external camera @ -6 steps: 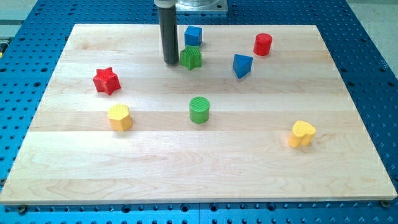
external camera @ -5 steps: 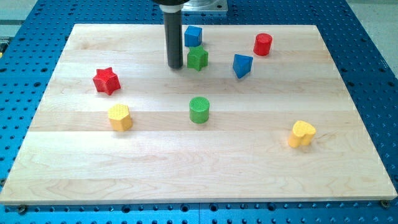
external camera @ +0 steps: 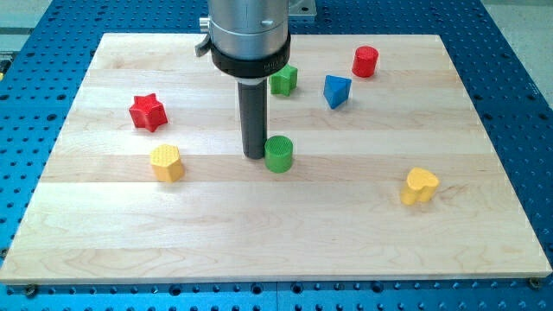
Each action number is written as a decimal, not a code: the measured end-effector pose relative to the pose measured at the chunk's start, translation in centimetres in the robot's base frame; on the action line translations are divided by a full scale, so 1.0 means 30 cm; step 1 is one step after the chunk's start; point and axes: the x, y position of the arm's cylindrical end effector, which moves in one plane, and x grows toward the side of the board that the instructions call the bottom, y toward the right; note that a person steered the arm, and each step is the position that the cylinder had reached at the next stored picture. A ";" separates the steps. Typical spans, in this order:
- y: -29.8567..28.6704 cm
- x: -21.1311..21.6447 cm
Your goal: Push the green circle diagonally to the triangle
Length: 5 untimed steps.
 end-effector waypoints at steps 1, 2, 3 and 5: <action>-0.004 0.193; 0.049 0.191; 0.049 -0.061; 0.043 0.037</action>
